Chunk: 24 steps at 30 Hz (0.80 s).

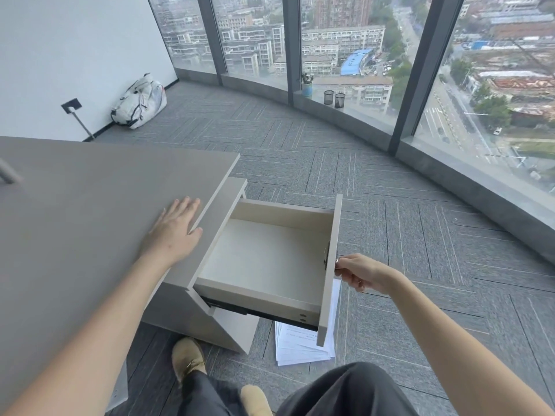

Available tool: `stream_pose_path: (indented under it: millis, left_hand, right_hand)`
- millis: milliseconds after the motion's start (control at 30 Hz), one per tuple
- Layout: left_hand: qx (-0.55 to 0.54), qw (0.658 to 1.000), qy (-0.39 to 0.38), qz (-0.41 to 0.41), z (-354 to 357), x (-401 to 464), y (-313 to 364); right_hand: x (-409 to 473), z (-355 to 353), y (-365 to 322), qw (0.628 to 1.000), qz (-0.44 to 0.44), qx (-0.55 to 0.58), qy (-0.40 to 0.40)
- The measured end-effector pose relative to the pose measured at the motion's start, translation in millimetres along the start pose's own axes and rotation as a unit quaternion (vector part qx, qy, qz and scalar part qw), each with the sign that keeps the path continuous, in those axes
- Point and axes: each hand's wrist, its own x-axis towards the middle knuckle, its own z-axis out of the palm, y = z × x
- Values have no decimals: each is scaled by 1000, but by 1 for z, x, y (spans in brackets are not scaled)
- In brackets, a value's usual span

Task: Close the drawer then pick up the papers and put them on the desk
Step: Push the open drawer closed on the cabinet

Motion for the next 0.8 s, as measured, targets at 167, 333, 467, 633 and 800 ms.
stream_pose_path:
  millis: [167,333,467,633,800]
  left_hand:
    - [-8,1000,8,5,1,1,-2]
    - [-8,1000,12,7,2,0,-3]
    - [-11,1000,11,6,3,1,-3]
    - [-10,1000,11,9,3,2,-4]
    - [-4,1000,14,12,3,-1,-2]
  right_hand:
    - [24,24,-13,1000,-8,7,0]
    - [43,50,-31,999,-15,33,-16]
    - [57,73,-48,999,-17,47,-16]
    - [71,102,-64,997,-34,66,-15]
    - [89,126,-79,997,-34,68,-21]
